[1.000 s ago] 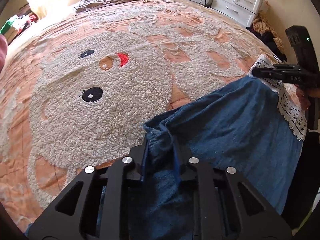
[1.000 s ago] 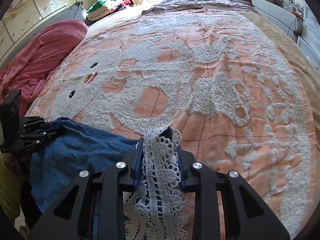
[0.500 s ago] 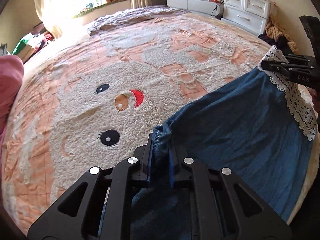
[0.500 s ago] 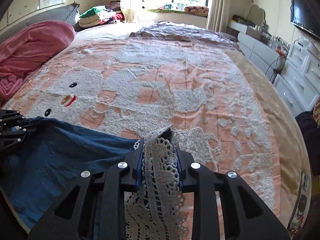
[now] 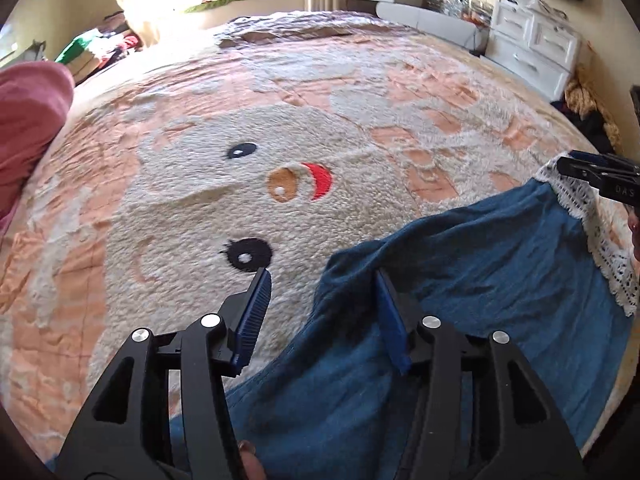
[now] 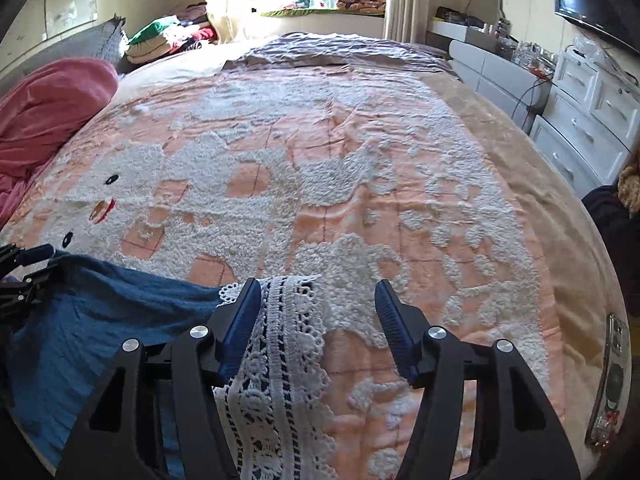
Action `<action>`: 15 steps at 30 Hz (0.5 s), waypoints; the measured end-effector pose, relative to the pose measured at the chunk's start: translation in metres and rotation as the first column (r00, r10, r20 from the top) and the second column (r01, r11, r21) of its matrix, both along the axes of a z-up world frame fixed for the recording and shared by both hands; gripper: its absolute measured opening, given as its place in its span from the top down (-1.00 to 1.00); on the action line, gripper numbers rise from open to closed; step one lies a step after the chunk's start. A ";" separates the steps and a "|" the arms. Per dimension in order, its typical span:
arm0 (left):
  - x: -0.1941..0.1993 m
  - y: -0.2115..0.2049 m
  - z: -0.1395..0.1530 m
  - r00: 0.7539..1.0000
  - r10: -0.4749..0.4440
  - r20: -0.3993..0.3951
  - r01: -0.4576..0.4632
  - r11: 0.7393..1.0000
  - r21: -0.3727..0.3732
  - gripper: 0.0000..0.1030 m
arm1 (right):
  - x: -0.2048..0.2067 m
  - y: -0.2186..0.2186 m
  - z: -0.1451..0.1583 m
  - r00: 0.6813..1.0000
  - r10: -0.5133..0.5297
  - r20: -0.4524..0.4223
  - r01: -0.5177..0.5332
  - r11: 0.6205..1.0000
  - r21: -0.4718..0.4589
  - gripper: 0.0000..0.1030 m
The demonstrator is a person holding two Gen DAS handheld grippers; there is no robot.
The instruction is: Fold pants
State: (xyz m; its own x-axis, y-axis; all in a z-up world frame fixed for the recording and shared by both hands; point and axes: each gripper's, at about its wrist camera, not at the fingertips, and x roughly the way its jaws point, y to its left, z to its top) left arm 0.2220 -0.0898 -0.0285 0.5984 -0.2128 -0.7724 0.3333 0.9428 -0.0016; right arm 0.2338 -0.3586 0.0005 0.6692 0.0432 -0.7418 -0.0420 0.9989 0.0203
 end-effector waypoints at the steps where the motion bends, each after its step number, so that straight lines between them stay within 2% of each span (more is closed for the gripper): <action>1: -0.007 0.005 0.006 1.000 0.010 0.007 -0.010 1.000 -0.009 0.08 | -0.008 -0.005 0.006 1.000 -0.006 0.015 0.006 0.999 0.044 -0.16; 2: -0.015 0.011 0.012 1.000 0.018 0.019 -0.018 1.000 -0.023 0.00 | -0.019 -0.011 0.013 0.999 -0.013 0.031 0.009 0.994 0.105 -0.24; 4: -0.032 0.020 0.023 0.999 0.027 0.039 -0.025 0.998 -0.062 -0.05 | -0.040 -0.017 0.026 0.998 -0.024 0.051 0.014 0.983 0.182 -0.43; 8: -0.068 0.034 0.038 0.997 0.050 0.058 -0.044 0.994 -0.101 -0.22 | -0.075 -0.018 0.038 0.997 -0.047 0.066 0.030 0.971 0.238 -0.45; 12: -0.101 0.046 0.045 0.996 0.054 0.076 -0.046 0.994 -0.101 -0.35 | -0.110 -0.009 0.036 0.996 -0.080 0.035 0.069 0.964 0.255 -0.45; 15: -0.125 0.061 0.048 0.993 0.073 0.095 -0.064 0.993 -0.097 -0.42 | -0.130 0.002 0.031 0.996 -0.083 0.020 0.076 0.970 0.230 -0.45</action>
